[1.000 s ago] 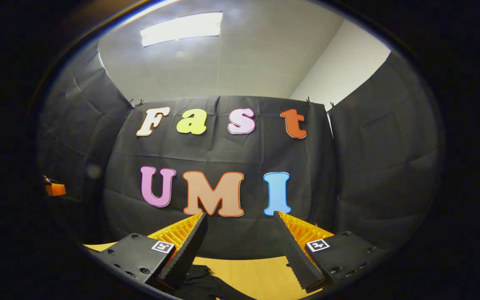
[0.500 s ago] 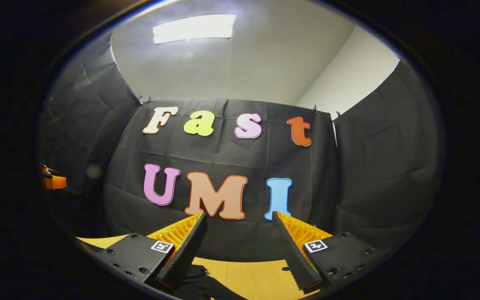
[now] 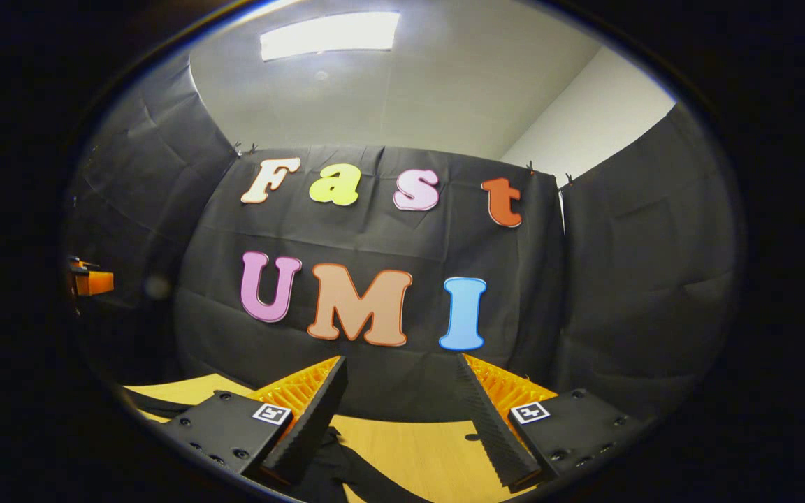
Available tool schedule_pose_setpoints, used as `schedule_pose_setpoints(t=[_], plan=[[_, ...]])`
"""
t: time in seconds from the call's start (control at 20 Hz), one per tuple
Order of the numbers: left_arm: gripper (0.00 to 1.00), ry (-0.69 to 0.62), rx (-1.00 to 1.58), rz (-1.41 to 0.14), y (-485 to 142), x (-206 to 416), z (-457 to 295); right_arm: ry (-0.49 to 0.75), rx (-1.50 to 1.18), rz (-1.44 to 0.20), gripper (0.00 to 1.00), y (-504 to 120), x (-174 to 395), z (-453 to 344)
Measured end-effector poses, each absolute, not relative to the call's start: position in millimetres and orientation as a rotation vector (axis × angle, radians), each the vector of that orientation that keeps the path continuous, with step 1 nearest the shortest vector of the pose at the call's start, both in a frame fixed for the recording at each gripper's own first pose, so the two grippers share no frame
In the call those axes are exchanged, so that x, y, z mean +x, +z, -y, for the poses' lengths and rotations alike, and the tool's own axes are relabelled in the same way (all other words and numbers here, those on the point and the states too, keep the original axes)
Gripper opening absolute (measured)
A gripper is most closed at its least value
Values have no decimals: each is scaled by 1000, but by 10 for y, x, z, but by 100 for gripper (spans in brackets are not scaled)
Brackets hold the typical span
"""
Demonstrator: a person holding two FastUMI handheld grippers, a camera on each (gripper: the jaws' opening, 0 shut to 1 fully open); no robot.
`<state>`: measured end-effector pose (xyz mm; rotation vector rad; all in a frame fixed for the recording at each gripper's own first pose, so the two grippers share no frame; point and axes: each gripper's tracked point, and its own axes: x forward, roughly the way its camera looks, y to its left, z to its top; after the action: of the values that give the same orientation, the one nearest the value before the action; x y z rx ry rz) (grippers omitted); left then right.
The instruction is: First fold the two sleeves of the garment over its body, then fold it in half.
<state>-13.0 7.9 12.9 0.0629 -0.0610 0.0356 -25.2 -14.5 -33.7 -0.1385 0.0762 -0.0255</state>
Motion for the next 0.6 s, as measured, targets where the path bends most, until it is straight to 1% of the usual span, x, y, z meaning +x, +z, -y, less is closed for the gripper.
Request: schedule_pose_setpoints(t=[0.1,0.15,0.25,0.3,0.35,0.4,0.6], plan=[[93,27,58,68,160,-131,-37,-11,-155,-138,98,-567,-266,232],[93,24,57,71,166,-140,-23,2,-149,-176,100,-735,-292,275],[92,19,57,76,183,-159,5,7,-135,-254,98,-1036,-353,410],[92,18,59,76,179,-157,15,-4,-136,-302,98,-1226,-382,531],[92,17,61,75,180,-158,26,-18,-144,-349,100,-1399,-421,653],[92,18,63,73,178,-160,35,-33,-155,-398,98,-1583,-461,783],[92,18,70,60,140,-172,101,-84,-181,-569,99,-2211,-691,1255]])
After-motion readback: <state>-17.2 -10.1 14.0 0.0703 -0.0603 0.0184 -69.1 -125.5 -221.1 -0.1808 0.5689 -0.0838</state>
